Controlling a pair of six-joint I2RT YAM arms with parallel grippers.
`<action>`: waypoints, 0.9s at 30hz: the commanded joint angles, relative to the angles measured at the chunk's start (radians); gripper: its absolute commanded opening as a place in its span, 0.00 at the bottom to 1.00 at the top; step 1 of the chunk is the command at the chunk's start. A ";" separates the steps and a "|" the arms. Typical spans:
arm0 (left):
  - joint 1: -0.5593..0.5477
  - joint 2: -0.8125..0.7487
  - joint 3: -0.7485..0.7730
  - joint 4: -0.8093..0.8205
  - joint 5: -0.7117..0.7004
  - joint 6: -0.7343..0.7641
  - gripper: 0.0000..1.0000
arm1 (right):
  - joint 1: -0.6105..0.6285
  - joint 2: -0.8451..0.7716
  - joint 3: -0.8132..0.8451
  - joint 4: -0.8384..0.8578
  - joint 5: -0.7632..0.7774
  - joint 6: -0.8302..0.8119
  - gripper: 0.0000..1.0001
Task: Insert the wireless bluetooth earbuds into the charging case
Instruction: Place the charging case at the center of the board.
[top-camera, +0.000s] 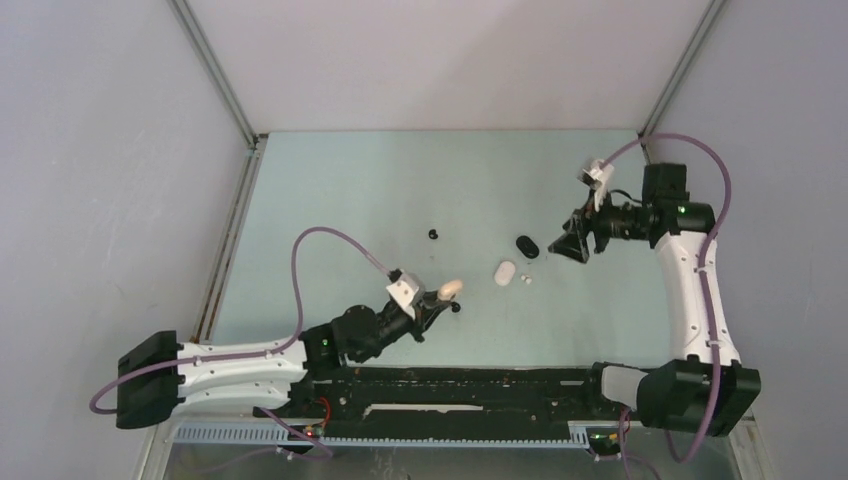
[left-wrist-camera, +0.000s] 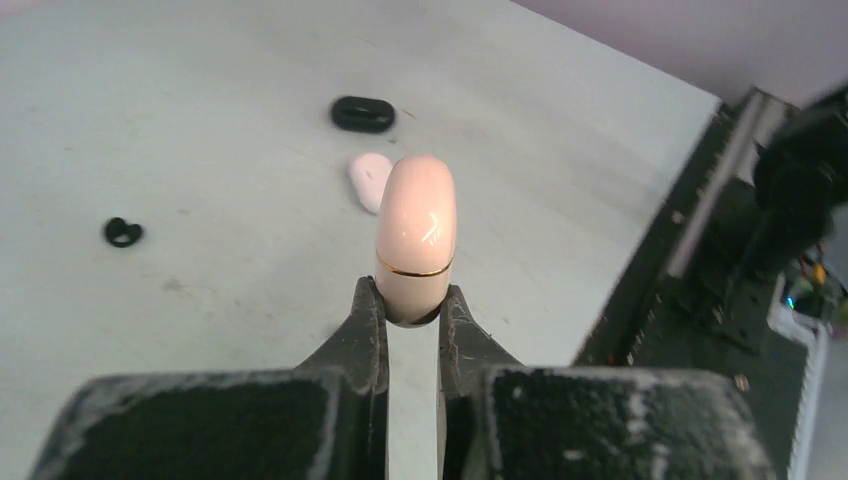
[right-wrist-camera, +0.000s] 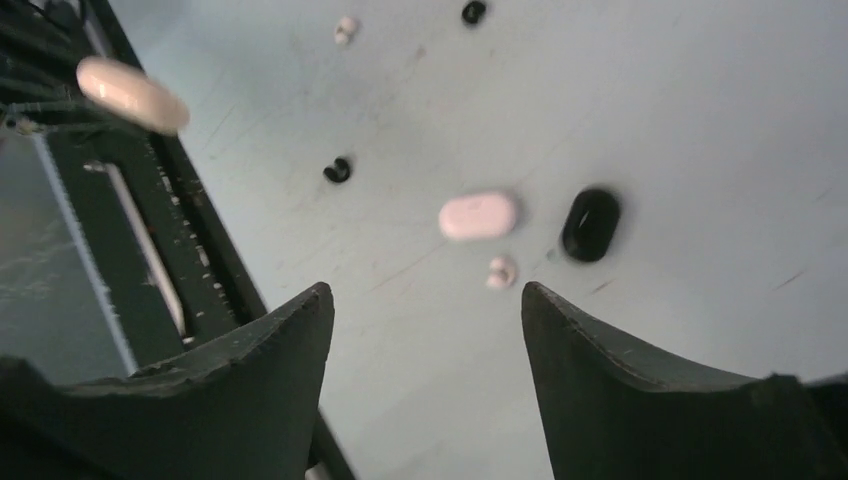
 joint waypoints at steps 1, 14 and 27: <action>0.109 0.048 0.206 -0.208 -0.120 -0.107 0.00 | -0.157 -0.091 -0.216 0.101 -0.321 0.091 0.75; 0.623 0.050 0.354 -0.548 0.052 -0.477 0.00 | -0.038 -0.463 -0.516 0.607 0.049 0.620 1.00; 0.920 0.265 0.269 -0.335 0.206 -0.705 0.03 | -0.018 -0.465 -0.596 0.591 -0.017 0.505 1.00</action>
